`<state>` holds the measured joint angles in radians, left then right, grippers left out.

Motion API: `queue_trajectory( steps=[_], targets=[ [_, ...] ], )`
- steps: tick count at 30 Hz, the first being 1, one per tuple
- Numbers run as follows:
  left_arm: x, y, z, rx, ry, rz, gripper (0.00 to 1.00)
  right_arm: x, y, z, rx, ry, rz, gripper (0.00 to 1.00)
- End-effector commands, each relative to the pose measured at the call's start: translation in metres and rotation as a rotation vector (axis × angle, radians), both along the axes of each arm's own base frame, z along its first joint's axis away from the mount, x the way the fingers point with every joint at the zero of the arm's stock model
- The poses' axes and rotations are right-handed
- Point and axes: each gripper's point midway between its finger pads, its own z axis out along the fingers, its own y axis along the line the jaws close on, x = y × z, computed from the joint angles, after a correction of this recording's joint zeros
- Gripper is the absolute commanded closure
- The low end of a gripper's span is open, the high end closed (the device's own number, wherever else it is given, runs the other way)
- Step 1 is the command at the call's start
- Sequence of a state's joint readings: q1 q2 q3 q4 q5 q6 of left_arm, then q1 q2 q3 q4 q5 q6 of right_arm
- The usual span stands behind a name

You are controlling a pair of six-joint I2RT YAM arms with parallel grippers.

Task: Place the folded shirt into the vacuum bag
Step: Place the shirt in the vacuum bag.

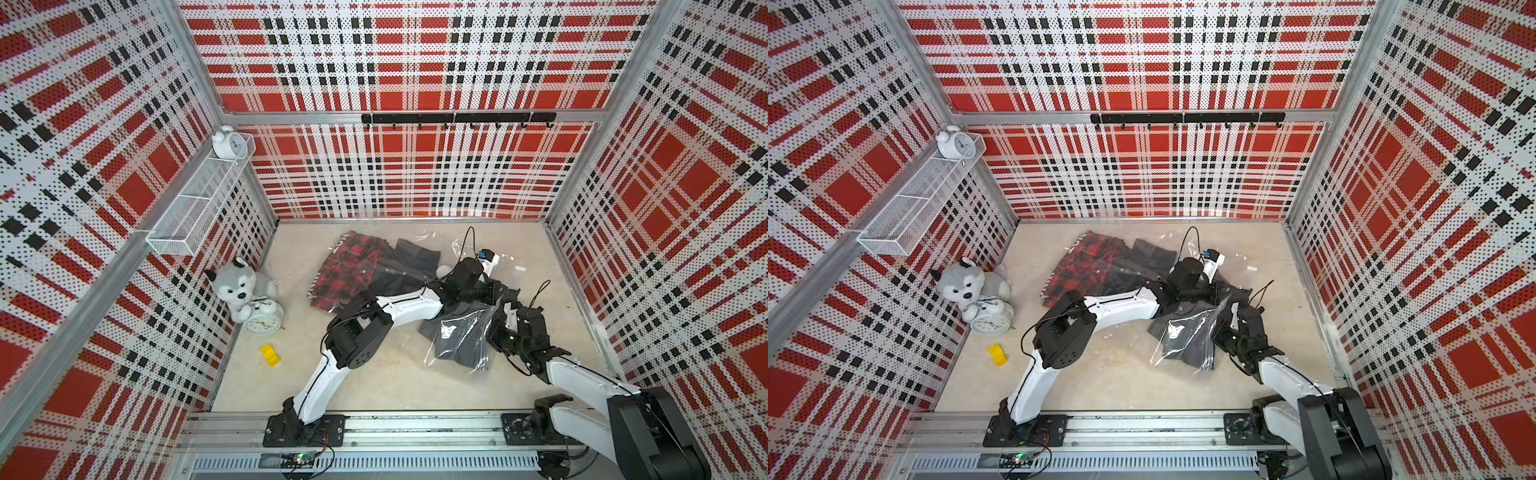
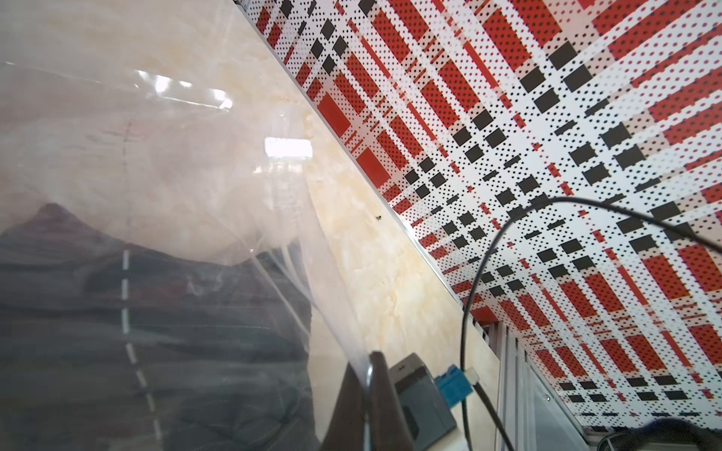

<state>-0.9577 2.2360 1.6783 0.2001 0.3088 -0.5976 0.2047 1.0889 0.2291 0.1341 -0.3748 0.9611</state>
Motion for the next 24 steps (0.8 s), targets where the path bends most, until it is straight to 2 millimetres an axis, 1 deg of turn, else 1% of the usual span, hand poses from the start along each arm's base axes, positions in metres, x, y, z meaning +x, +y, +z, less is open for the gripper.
queue_trajectory(
  steps=[1,4,8,10,13,16,17,24],
  targets=[
    [-0.009,-0.010,0.021,-0.043,-0.040,-0.029,1.00,-0.002,-0.016,0.004,-0.080,-0.007,-0.040,0.40],
    [-0.010,-0.007,0.020,-0.040,-0.039,-0.027,1.00,-0.003,-0.040,0.015,-0.137,-0.022,-0.097,0.22],
    [-0.012,-0.007,0.021,-0.043,-0.040,-0.028,1.00,-0.002,-0.068,0.030,-0.148,-0.049,-0.160,0.06],
    [-0.011,-0.007,0.023,-0.047,-0.043,-0.029,1.00,0.001,-0.080,0.035,-0.154,-0.055,-0.185,0.02],
    [-0.012,-0.007,0.024,-0.049,-0.043,-0.030,1.00,0.009,-0.089,0.039,-0.156,-0.058,-0.198,0.01],
    [-0.012,-0.006,0.025,-0.049,-0.045,-0.031,1.00,0.021,-0.090,0.038,-0.153,-0.054,-0.183,0.07],
    [-0.012,-0.006,0.025,-0.050,-0.045,-0.031,1.00,0.025,-0.089,0.036,-0.147,-0.048,-0.177,0.11],
    [-0.013,-0.007,0.027,-0.053,-0.045,-0.034,1.00,0.051,-0.083,0.024,-0.103,-0.034,-0.137,0.54]
  ],
)
